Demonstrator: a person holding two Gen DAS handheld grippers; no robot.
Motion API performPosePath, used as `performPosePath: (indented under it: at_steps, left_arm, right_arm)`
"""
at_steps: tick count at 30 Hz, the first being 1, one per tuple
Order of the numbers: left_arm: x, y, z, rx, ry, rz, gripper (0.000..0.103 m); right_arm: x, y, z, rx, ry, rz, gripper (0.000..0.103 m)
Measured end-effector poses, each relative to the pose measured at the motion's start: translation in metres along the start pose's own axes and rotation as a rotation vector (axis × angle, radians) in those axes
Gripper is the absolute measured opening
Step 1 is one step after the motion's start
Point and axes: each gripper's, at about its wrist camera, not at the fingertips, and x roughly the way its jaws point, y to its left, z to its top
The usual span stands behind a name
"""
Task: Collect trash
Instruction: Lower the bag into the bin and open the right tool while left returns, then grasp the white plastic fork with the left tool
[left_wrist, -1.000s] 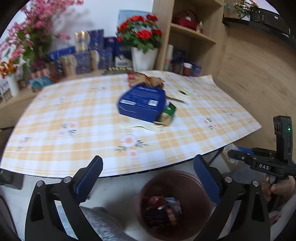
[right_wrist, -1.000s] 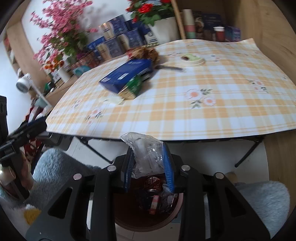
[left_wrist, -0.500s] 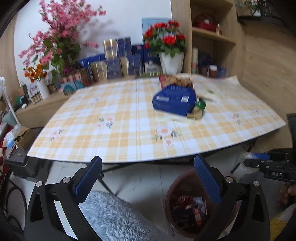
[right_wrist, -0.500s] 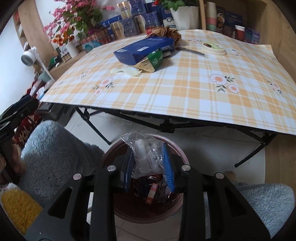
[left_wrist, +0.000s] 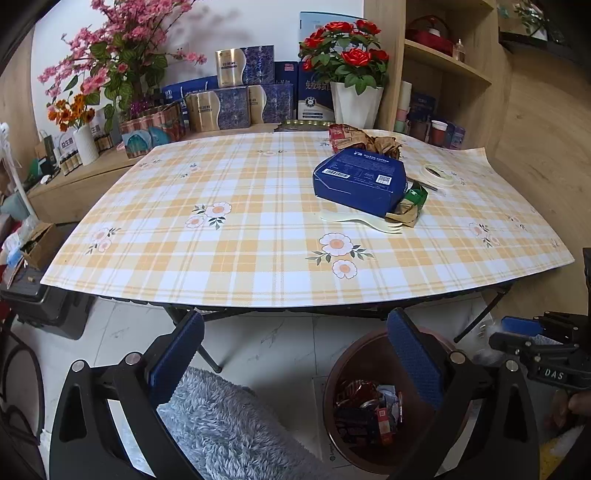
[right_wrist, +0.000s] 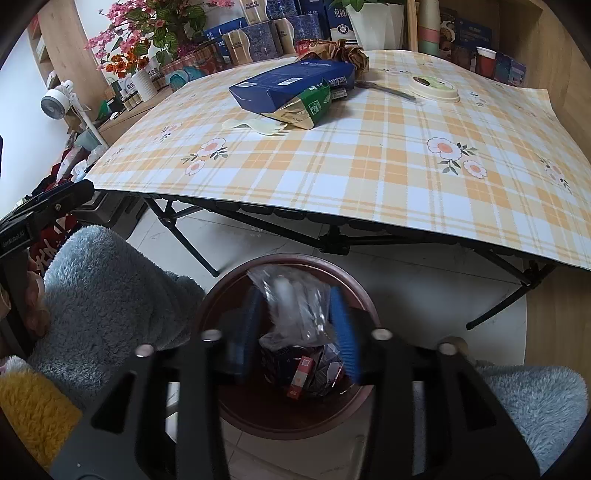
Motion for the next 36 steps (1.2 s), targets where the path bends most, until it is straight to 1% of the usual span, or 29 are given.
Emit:
performPosePath:
  at_steps: [1, 3, 4, 5, 6, 8, 11, 16, 19, 21, 23, 25, 27, 29, 33, 34, 36]
  left_arm:
    - [0.000, 0.001, 0.000, -0.005, 0.002, 0.000, 0.097]
    - [0.001, 0.002, 0.000, -0.011, 0.004, -0.001, 0.097]
    - [0.001, 0.002, 0.001, -0.014, 0.005, -0.005, 0.097]
    - [0.001, 0.003, 0.001, -0.016, 0.006, -0.009, 0.097]
    - [0.002, 0.003, 0.001, -0.018, 0.009, -0.011, 0.097]
    - [0.002, 0.003, 0.001, -0.018, 0.014, -0.008, 0.097]
    - [0.004, 0.003, 0.002, -0.020, 0.017, -0.007, 0.097]
    - [0.006, 0.006, 0.002, -0.037, 0.025, -0.007, 0.097]
    - [0.009, 0.009, 0.003, -0.063, 0.048, -0.027, 0.096]
    - [0.013, 0.015, 0.007, -0.098, 0.078, -0.043, 0.085]
    - [0.022, 0.022, 0.012, -0.156, 0.125, -0.065, 0.071]
    - [0.025, 0.021, 0.019, -0.196, 0.131, -0.073, 0.068]
    - [0.031, 0.011, 0.028, -0.190, 0.134, -0.108, 0.060]
    - [0.044, -0.003, 0.041, -0.195, 0.158, -0.164, 0.043]
    - [0.079, -0.021, 0.060, -0.280, 0.209, -0.243, 0.031]
    - [0.089, -0.024, 0.065, -0.306, 0.222, -0.270, 0.026]
    - [0.108, -0.028, 0.072, -0.365, 0.241, -0.294, 0.024]
  right_arm:
    - [0.000, 0.000, 0.000, -0.002, -0.003, -0.002, 0.057]
    - [-0.001, 0.000, 0.001, -0.003, -0.008, -0.005, 0.069]
    - [-0.001, 0.000, 0.001, -0.001, -0.012, -0.009, 0.073]
    - [-0.002, -0.001, 0.001, 0.003, -0.018, -0.013, 0.082]
    - [-0.003, -0.002, 0.002, 0.007, -0.025, -0.017, 0.088]
    - [-0.006, -0.004, 0.002, 0.019, -0.042, -0.029, 0.094]
    - [-0.008, -0.008, 0.004, 0.040, -0.052, -0.046, 0.097]
    - [-0.010, -0.014, 0.005, 0.063, -0.058, -0.076, 0.097]
    - [-0.012, -0.018, 0.005, 0.078, -0.067, -0.070, 0.097]
    - [-0.013, -0.020, 0.007, 0.085, -0.071, -0.071, 0.097]
    - [-0.015, -0.023, 0.011, 0.088, -0.082, -0.080, 0.097]
    - [-0.020, -0.026, 0.018, 0.068, -0.103, -0.122, 0.097]
    - [-0.026, -0.033, 0.026, 0.063, -0.131, -0.142, 0.097]
    - [-0.032, -0.041, 0.033, 0.073, -0.157, -0.155, 0.097]
    - [-0.043, -0.062, 0.048, 0.112, -0.213, -0.172, 0.097]
    - [-0.045, -0.066, 0.050, 0.119, -0.220, -0.174, 0.097]
    - [-0.047, -0.075, 0.054, 0.130, -0.239, -0.173, 0.097]
